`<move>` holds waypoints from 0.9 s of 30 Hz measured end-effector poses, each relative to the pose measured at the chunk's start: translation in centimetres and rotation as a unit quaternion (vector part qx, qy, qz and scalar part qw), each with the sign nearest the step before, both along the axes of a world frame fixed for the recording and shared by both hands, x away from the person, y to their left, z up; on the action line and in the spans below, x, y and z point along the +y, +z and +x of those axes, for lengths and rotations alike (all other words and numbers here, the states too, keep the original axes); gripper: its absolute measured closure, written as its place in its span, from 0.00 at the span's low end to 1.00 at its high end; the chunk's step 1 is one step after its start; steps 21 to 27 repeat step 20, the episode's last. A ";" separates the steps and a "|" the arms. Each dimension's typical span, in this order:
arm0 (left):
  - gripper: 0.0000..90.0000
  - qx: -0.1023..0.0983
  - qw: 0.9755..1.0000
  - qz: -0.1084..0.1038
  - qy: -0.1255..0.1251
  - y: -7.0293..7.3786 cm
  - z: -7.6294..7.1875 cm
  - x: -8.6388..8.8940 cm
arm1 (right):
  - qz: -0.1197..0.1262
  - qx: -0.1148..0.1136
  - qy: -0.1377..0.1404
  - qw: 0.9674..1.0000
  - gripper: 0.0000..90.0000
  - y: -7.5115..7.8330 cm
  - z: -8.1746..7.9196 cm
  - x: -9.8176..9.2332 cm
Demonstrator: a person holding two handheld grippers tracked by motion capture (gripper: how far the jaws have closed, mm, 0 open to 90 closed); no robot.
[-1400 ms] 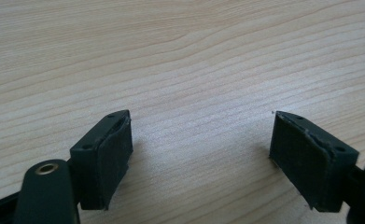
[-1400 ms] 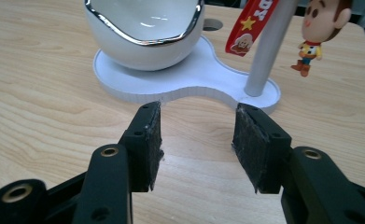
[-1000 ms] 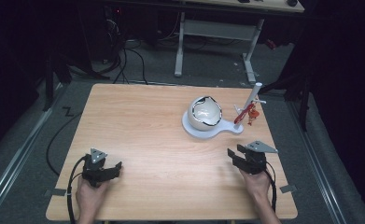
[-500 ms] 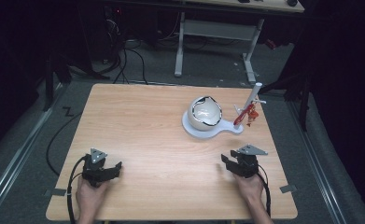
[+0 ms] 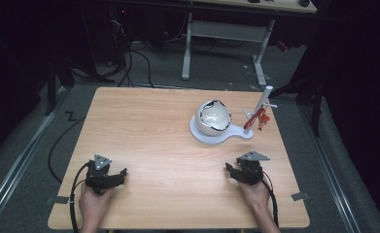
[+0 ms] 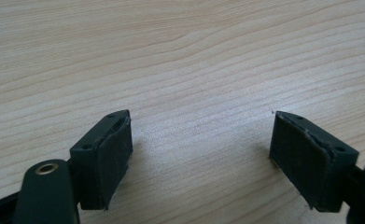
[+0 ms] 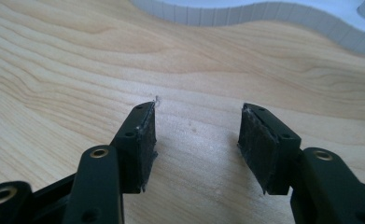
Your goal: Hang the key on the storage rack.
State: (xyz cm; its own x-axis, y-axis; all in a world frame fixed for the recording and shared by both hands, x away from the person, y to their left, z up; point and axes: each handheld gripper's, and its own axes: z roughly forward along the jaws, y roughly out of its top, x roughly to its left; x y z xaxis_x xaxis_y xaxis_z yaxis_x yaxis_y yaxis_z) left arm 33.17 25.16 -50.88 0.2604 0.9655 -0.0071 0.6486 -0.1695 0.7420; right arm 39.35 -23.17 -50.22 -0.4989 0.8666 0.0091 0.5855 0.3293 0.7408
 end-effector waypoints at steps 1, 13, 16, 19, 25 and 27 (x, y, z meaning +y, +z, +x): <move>0.24 0.000 1.000 0.000 0.000 0.0 0.0 0.0 | -0.001 0.000 -0.001 1.000 0.51 0.0 0.0 0.0; 0.24 0.000 1.000 0.000 0.000 0.0 0.0 0.0 | -0.015 0.000 0.005 1.000 0.39 -0.1 -0.3 0.6; 0.24 0.000 1.000 0.000 0.000 0.0 0.0 0.0 | -0.015 0.000 0.003 1.000 0.39 -0.1 -0.4 0.6; 0.24 -0.001 1.000 0.001 -0.002 0.0 0.0 0.0 | -0.015 0.001 0.003 1.000 0.38 -0.1 -0.4 0.6; 0.24 -0.001 1.000 0.001 -0.002 0.0 0.0 0.0 | -0.015 0.000 0.003 1.000 0.38 -0.1 -0.4 0.6; 0.24 -0.001 1.000 0.001 -0.002 0.0 0.0 0.0 | -0.015 0.000 0.003 1.000 0.38 -0.1 -0.4 0.6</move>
